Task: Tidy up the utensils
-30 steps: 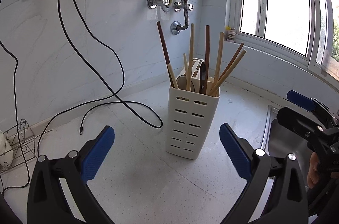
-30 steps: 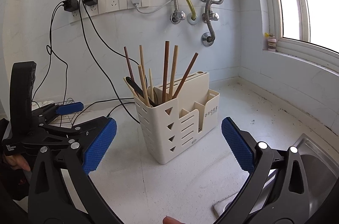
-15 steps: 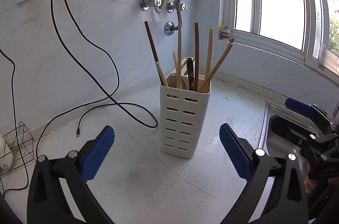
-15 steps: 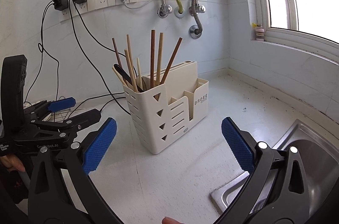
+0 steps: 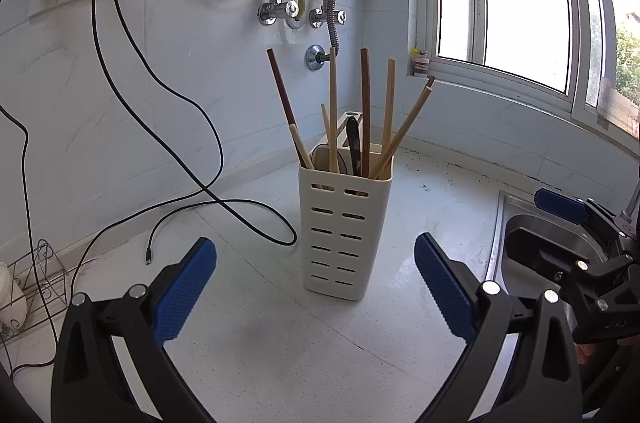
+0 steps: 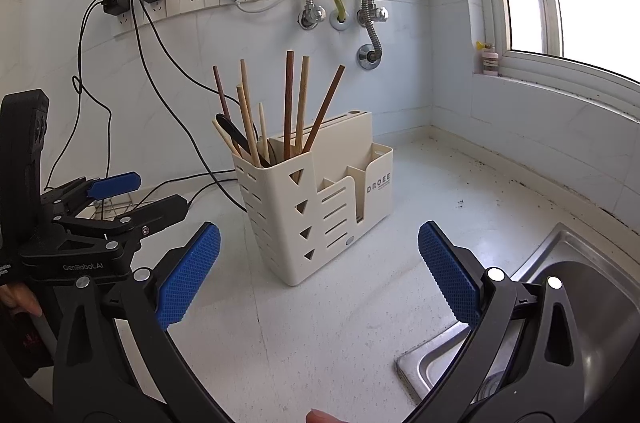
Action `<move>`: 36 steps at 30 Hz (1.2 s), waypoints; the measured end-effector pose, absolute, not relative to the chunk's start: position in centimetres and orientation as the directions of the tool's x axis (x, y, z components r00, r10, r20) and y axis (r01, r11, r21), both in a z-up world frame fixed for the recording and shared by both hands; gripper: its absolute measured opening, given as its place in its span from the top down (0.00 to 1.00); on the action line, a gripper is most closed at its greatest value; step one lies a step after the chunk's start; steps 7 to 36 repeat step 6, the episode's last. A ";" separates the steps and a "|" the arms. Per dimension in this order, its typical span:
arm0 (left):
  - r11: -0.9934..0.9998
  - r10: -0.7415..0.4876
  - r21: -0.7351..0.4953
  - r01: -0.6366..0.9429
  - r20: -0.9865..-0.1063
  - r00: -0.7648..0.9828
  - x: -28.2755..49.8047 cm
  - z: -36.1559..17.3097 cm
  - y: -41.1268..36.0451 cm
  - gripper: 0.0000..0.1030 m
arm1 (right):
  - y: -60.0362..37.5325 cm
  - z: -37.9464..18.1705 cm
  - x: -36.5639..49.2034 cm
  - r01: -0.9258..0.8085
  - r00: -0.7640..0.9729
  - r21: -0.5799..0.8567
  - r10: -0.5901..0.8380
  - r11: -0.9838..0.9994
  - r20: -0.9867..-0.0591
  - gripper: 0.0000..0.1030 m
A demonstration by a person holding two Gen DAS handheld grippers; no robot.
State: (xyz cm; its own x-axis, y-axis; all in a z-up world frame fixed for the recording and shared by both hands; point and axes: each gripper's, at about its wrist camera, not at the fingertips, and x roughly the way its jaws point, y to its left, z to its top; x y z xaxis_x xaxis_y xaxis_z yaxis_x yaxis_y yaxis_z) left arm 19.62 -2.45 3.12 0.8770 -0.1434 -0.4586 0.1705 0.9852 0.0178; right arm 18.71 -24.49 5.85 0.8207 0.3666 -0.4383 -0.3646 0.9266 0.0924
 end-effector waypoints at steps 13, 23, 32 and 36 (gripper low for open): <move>0.986 -0.144 0.014 0.169 -0.457 0.878 19.6 3.2 -2.3 0.05 | -24.6 5.9 18.6 -0.358 0.824 0.089 0.359 0.930 -0.439 0.08; 0.986 -0.144 0.014 0.169 -0.457 0.878 19.6 3.2 -2.3 0.05 | -24.6 5.9 18.6 -0.358 0.824 0.089 0.359 0.930 -0.439 0.08; 0.986 -0.144 0.014 0.169 -0.457 0.878 19.6 3.2 -2.3 0.05 | -24.6 5.9 18.6 -0.358 0.824 0.089 0.359 0.930 -0.439 0.08; 0.986 -0.144 0.014 0.169 -0.457 0.878 19.6 3.2 -2.3 0.05 | -24.6 5.9 18.6 -0.358 0.824 0.089 0.359 0.930 -0.439 0.08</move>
